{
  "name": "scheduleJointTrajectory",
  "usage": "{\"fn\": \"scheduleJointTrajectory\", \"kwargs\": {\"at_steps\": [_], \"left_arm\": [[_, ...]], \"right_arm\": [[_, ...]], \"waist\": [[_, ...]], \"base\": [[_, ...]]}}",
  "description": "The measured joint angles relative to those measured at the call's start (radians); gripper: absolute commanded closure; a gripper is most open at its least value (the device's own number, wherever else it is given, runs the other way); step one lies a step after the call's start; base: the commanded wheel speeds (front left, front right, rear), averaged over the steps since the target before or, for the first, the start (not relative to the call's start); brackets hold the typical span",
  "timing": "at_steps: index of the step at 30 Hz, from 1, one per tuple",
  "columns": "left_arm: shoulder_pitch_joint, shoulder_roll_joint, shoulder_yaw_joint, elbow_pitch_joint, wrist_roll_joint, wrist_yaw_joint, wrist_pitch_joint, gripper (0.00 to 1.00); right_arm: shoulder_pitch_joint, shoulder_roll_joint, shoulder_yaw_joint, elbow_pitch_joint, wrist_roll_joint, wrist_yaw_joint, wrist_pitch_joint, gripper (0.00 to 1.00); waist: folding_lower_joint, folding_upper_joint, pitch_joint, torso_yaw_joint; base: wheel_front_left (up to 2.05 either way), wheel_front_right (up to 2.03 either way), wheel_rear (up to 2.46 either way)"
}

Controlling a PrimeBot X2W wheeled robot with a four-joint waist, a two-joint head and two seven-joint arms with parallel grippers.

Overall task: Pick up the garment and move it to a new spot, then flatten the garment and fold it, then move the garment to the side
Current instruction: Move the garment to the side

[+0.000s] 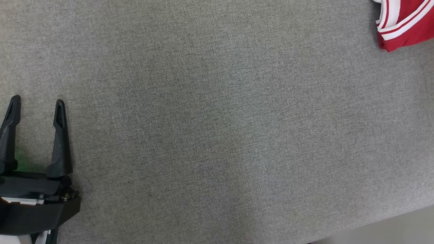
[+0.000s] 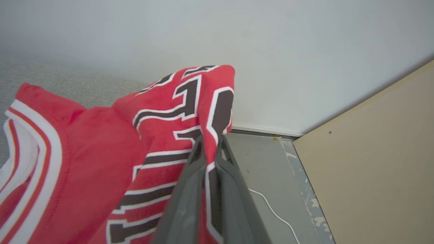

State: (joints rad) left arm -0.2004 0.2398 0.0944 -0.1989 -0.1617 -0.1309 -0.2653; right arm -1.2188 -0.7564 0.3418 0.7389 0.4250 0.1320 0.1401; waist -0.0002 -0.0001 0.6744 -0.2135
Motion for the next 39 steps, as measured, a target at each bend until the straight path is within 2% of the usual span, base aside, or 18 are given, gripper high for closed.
{"fn": "scheduleJointTrajectory", "kwargs": {"at_steps": [2, 3, 5, 6, 7, 14, 21, 30, 39], "left_arm": [[0.001, 0.000, 0.002, -0.006, -0.001, 0.000, 0.000, 0.00], [0.002, 0.000, 0.003, -0.007, -0.001, 0.000, 0.000, 0.00], [0.001, -0.001, 0.002, -0.008, -0.001, 0.000, -0.001, 0.00], [0.001, -0.002, 0.001, -0.007, -0.001, 0.000, -0.003, 0.00], [-0.001, -0.003, -0.001, -0.007, -0.001, 0.000, -0.003, 0.00], [-0.008, -0.018, -0.002, 0.012, -0.006, 0.000, -0.003, 0.00], [0.028, -0.068, 0.022, 0.067, -0.015, 0.003, 0.001, 0.00], [0.128, -0.116, 0.078, 0.125, -0.022, 0.008, 0.001, 0.00], [0.207, -0.157, 0.081, 0.172, -0.017, 0.009, 0.001, 0.00]], "right_arm": [[-0.010, -0.001, 0.003, 0.018, 0.001, 0.000, -0.010, 1.00], [-0.014, -0.001, 0.004, 0.025, 0.001, 0.000, -0.019, 0.78], [-0.024, -0.001, 0.007, 0.043, -0.004, 0.000, -0.035, 0.64], [-0.029, -0.002, 0.010, 0.049, -0.011, 0.000, -0.051, 0.43], [-0.034, -0.004, 0.013, 0.053, -0.024, 0.000, -0.069, 0.00], [-0.065, 0.006, 0.020, 0.109, -0.103, 0.000, -0.168, 0.00], [-0.012, 0.106, -0.002, 0.120, -0.111, 0.000, -0.316, 0.00], [0.222, 0.257, -0.045, 0.005, -0.110, 0.000, -0.393, 0.00], [0.565, 0.396, -0.122, -0.203, -0.121, 0.000, -0.402, 0.00]], "waist": [[0.0000, 0.0000, 0.006, -0.001], [0.0000, 0.0000, 0.008, -0.001], [0.0000, 0.0000, 0.011, 0.002], [0.0000, 0.0000, 0.013, 0.004], [0.0000, 0.0000, 0.014, 0.006], [0.0001, 0.0001, -0.005, 0.018], [0.0003, 0.0002, -0.091, 0.028], [0.0002, 0.0001, -0.250, 0.041], [0.0000, 0.0001, -0.412, 0.060]], "base": [[0.00, 0.00, 0.00], [0.00, 0.00, 0.00], [0.00, 0.00, 0.00], [0.00, 0.00, 0.00], [0.00, 0.00, 0.00], [0.00, 0.00, 0.00], [0.00, 0.00, 0.00], [0.00, 0.00, 0.00], [0.00, 0.00, 0.00]]}}
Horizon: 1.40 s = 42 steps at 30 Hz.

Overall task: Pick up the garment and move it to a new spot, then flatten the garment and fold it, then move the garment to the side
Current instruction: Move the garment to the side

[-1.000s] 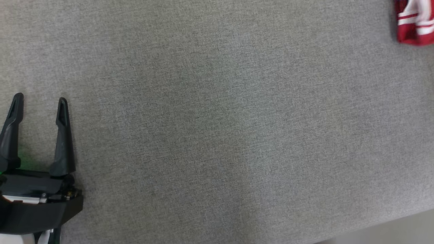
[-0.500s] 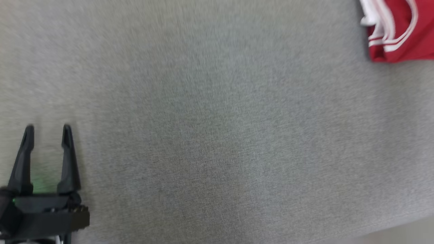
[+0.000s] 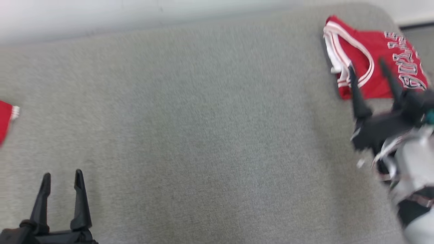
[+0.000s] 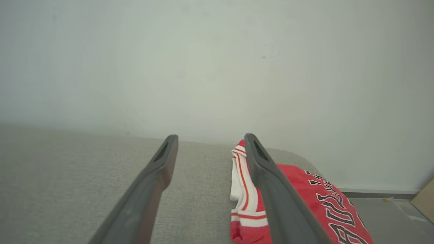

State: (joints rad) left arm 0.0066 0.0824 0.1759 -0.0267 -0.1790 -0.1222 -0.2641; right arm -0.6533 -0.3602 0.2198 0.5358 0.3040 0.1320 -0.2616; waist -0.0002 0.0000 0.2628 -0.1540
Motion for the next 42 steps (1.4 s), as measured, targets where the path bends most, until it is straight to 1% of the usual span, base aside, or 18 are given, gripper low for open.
{"fn": "scheduleJointTrajectory", "kwargs": {"at_steps": [5, 11, 20, 28, 37, 42], "left_arm": [[0.020, -0.011, -0.004, 0.024, 0.001, 0.000, 0.000, 0.00], [0.048, -0.015, -0.004, 0.061, 0.005, 0.000, 0.000, 0.00], [0.100, -0.017, -0.010, 0.093, 0.015, -0.001, 0.000, 0.00], [0.120, -0.020, -0.023, 0.099, 0.016, -0.002, 0.000, 0.00], [0.121, -0.019, -0.049, 0.098, 0.003, -0.003, 0.000, 0.00], [0.121, -0.002, -0.063, 0.103, -0.005, -0.007, 0.000, 0.00]], "right_arm": [[0.199, 0.065, -0.056, -0.132, -0.012, 0.000, 0.000, 0.00], [0.409, 0.141, -0.123, -0.250, -0.022, 0.000, -0.001, 0.00], [0.628, 0.229, -0.140, -0.376, -0.089, 0.000, 0.012, 0.00], [0.725, 0.278, -0.134, -0.444, -0.129, 0.000, 0.014, 0.00], [0.746, 0.290, -0.126, -0.448, -0.136, 0.000, 0.021, 0.00], [0.756, 0.292, -0.133, -0.444, -0.138, 0.000, 0.025, 0.00]], "waist": [[-0.0001, -0.0001, -0.073, 0.024], [-0.0001, -0.0001, -0.143, 0.065], [-0.0001, -0.0001, -0.238, 0.118], [0.0001, 0.0000, -0.290, 0.151], [0.0002, 0.0000, -0.310, 0.154], [0.0002, 0.0000, -0.311, 0.150]], "base": [[0.00, 0.00, 0.00], [0.00, 0.00, 0.00], [0.00, 0.00, 0.00], [0.00, 0.00, 0.00], [0.00, 0.00, 0.00], [0.00, 0.00, 0.00]]}}
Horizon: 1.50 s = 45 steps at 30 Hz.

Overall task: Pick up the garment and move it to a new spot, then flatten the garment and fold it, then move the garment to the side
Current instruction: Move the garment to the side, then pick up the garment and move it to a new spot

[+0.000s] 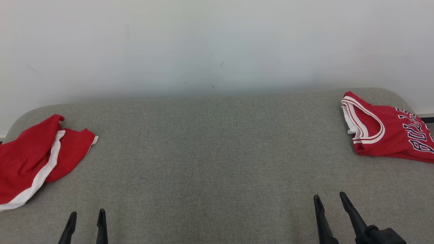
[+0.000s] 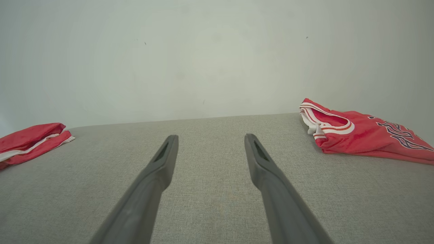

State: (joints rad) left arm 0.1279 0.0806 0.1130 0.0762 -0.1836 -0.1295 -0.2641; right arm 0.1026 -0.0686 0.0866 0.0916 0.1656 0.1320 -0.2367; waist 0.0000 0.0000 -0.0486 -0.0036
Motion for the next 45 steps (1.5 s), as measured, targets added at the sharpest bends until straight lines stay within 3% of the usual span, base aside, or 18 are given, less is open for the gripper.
{"fn": "scheduleJointTrajectory", "kwargs": {"at_steps": [11, 18, 45], "left_arm": [[0.000, 0.011, -0.006, 0.004, -0.004, -0.001, 0.000, 0.00], [-0.008, 0.033, 0.020, 0.008, -0.003, 0.006, 0.000, 0.00], [0.003, 0.085, 0.085, 0.019, -0.041, 0.060, 0.013, 0.00]], "right_arm": [[0.005, 0.005, -0.007, 0.007, -0.001, 0.000, 0.001, 0.00], [0.006, 0.010, 0.003, 0.022, 0.007, 0.000, 0.006, 0.00], [-0.022, 0.017, 0.044, 0.098, 0.044, 0.000, -0.016, 0.00]], "waist": [[0.0000, 0.0000, 0.000, 0.005], [0.0000, 0.0001, 0.004, 0.059], [-0.0001, 0.0001, 0.022, 0.468]], "base": [[0.00, 0.00, 0.00], [0.00, 0.00, 0.00], [0.00, 0.00, 0.00]]}}
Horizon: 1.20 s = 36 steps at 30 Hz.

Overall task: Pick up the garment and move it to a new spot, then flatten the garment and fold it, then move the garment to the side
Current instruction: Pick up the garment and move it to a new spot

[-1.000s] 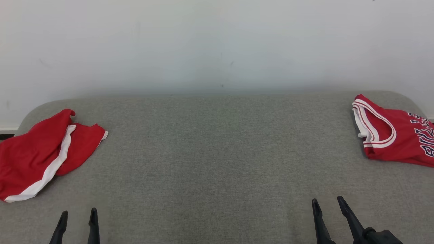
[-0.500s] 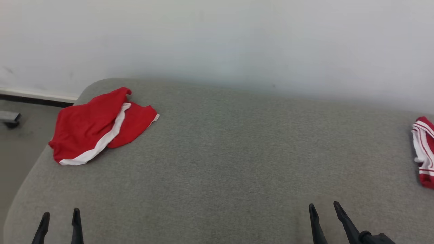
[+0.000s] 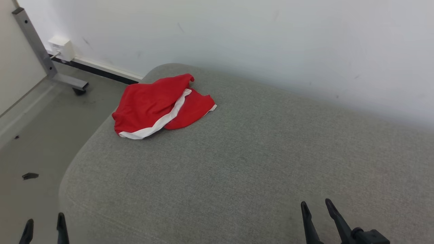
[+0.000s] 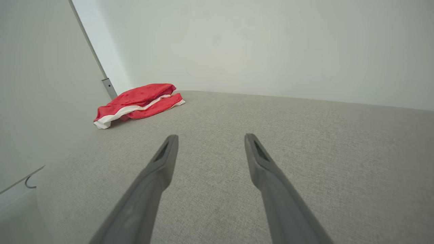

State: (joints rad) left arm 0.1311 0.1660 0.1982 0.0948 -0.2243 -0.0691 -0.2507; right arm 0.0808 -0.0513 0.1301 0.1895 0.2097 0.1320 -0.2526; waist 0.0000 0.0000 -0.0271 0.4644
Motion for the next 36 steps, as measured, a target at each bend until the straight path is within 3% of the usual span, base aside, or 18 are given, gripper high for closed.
{"fn": "scheduleJointTrajectory", "kwargs": {"at_steps": [6, 16, 26, 36], "left_arm": [[0.020, -0.007, 0.020, -0.007, -0.014, 0.016, -0.004, 0.00], [-0.030, -0.011, 0.017, 0.016, -0.030, 0.016, -0.008, 0.00], [-0.305, 0.054, 0.023, 0.063, -0.081, -0.003, -0.009, 0.00], [-0.668, 0.165, 0.023, 0.156, -0.137, -0.030, 0.004, 0.00]], "right_arm": [[-0.029, 0.001, 0.015, 0.018, 0.000, 0.000, -0.001, 0.00], [-0.036, 0.001, -0.015, 0.024, -0.008, 0.000, -0.003, 0.00], [-0.079, -0.011, -0.083, -0.048, -0.080, 0.000, 0.034, 0.00], [-0.139, -0.063, -0.218, -0.187, -0.114, 0.000, 0.069, 0.00]], "waist": [[0.0000, 0.0000, 0.013, 0.039], [0.0000, 0.0000, 0.025, 0.035], [0.0001, 0.0000, 0.082, -0.024], [0.0003, 0.0001, 0.224, -0.131]], "base": [[0.00, 0.00, 0.00], [0.00, 0.00, 0.00], [0.00, 0.00, 0.00], [0.00, 0.00, 0.00]]}}
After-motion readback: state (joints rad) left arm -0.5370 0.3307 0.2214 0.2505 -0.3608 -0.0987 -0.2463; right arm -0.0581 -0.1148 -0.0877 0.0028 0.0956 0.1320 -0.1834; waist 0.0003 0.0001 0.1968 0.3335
